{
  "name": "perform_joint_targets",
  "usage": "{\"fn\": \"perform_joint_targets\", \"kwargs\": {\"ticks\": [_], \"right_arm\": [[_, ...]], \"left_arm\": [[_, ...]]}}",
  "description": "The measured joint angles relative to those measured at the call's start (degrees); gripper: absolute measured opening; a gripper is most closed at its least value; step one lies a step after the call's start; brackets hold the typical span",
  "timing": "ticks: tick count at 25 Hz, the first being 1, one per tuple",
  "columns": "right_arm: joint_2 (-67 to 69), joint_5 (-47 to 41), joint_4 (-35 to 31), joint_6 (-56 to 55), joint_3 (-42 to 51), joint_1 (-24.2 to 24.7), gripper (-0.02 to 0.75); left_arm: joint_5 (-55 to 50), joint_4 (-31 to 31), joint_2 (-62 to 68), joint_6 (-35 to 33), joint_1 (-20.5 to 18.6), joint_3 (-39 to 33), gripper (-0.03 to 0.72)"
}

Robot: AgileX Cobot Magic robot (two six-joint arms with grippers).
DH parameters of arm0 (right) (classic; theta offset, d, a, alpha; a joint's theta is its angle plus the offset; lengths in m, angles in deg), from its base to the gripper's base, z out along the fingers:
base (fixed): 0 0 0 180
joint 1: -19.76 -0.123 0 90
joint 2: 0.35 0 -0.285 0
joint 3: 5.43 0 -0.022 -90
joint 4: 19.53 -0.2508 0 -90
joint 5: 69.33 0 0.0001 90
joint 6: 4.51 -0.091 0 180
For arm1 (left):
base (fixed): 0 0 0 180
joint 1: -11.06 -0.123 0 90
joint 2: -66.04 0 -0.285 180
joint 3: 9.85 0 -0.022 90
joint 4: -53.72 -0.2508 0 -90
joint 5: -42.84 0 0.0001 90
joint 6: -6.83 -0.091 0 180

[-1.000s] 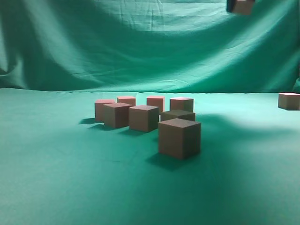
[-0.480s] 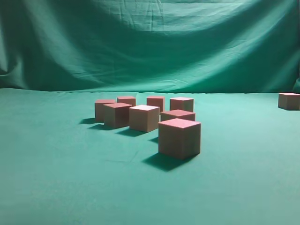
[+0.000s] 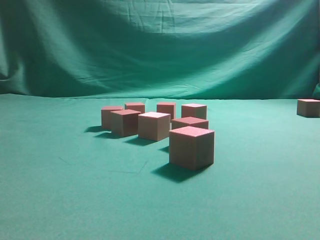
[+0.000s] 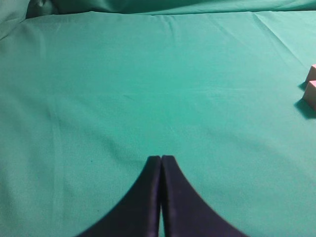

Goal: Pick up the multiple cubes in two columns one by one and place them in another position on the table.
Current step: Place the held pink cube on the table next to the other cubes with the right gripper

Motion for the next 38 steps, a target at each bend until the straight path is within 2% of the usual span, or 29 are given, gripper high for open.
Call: {"fn": "perform_joint_targets", "kwargs": {"ticks": [5, 12, 16, 25, 38], "right_arm": [[5.9, 5.3, 0.0, 4.6, 0.2, -6.0, 0.262], [13.8, 10.9, 1.3, 10.4, 0.4, -8.8, 0.262], [16.5, 12.4, 2.2, 12.1, 0.4, -9.3, 0.262], [21.3, 13.9, 10.3, 12.4, 0.4, -9.3, 0.262], [25.3, 16.4, 11.3, 9.3, 0.4, -9.3, 0.262]], "left_arm": [[0.0, 0.0, 0.0, 0.0, 0.0, 0.0, 0.0], [0.0, 0.0, 0.0, 0.0, 0.0, 0.0, 0.0], [0.0, 0.0, 0.0, 0.0, 0.0, 0.0, 0.0], [0.0, 0.0, 0.0, 0.0, 0.0, 0.0, 0.0], [0.0, 0.0, 0.0, 0.0, 0.0, 0.0, 0.0]]}}
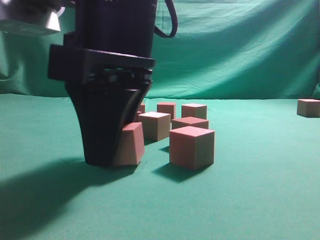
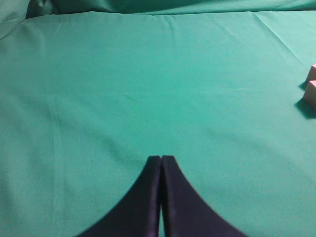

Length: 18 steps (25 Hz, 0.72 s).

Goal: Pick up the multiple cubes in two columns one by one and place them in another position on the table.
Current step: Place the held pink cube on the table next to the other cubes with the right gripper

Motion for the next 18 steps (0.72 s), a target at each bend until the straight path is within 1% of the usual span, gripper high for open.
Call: {"fn": "perform_joint_targets", "kwargs": {"ticks": [7, 18], "right_arm": [[0.4, 0.0, 0.1, -4.4, 0.0, 0.4, 0.262], [0.4, -0.3, 0.4, -6.2, 0.0, 0.4, 0.262]], "left_arm": [[0.0, 0.0, 0.0, 0.0, 0.0, 0.0, 0.0], [0.0, 0.0, 0.0, 0.0, 0.0, 0.0, 0.0]]}}
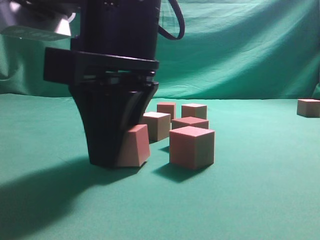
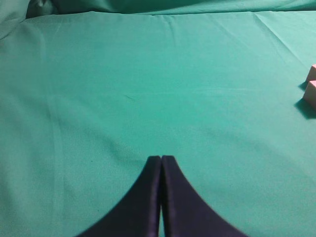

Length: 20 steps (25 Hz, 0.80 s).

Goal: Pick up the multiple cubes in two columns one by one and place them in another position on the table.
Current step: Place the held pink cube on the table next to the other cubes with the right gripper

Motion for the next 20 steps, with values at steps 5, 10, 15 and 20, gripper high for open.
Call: {"fn": "perform_joint_targets", "kwargs": {"ticks": [5, 10, 15, 20], "right_arm": [[0.0, -0.1, 0.0, 0.0, 0.0, 0.0, 0.262], [0.0, -0.5, 0.0, 0.0, 0.0, 0.0, 0.342], [0.0, -0.8, -0.2, 0.0, 0.0, 0.0, 0.482], [0.0, -0.9, -0.9, 0.0, 0.0, 0.0, 0.548]], "left_arm": [[0.0, 0.0, 0.0, 0.0, 0.0, 0.0, 0.0], [0.0, 0.0, 0.0, 0.0, 0.0, 0.0, 0.0], [0.0, 0.0, 0.0, 0.0, 0.0, 0.0, 0.0], [0.0, 0.0, 0.0, 0.0, 0.0, 0.0, 0.0]]}}
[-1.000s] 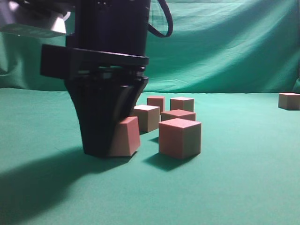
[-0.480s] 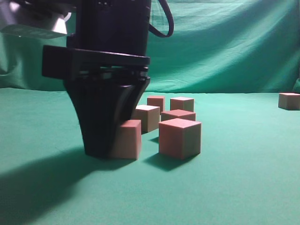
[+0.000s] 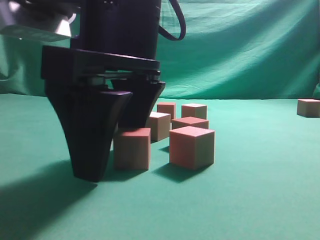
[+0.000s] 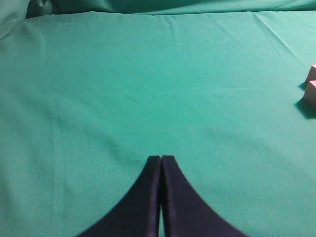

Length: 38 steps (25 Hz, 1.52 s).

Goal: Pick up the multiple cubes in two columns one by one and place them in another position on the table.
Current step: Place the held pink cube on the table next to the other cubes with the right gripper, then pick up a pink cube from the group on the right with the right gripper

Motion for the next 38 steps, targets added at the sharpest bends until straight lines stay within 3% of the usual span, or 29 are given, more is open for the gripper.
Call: {"fn": "perform_joint_targets", "kwargs": {"ticks": [6, 16, 22, 27, 33, 38], "right_arm": [[0.0, -1.9, 0.0, -0.5, -1.9, 0.0, 0.548], [-1.9, -16.5, 1.0, -2.9, -16.0, 0.0, 0.548], [-5.4, -18.4, 0.4, -9.6, -21.9, 0.0, 0.548], [-12.1, -18.9, 2.3, -13.2, -21.2, 0.0, 0.548], [-26.1, -19.4, 13.9, -18.9, -17.1, 0.5, 0.548], [-36.6, -19.7, 18.0, -22.9, -9.4, 6.8, 0.548]], "left_arm": [[0.0, 0.0, 0.0, 0.0, 0.0, 0.0, 0.0], [0.0, 0.0, 0.0, 0.0, 0.0, 0.0, 0.0], [0.0, 0.0, 0.0, 0.0, 0.0, 0.0, 0.0], [0.0, 0.0, 0.0, 0.0, 0.0, 0.0, 0.0], [0.0, 0.0, 0.0, 0.0, 0.0, 0.0, 0.0], [0.0, 0.0, 0.0, 0.0, 0.0, 0.0, 0.0]]}}
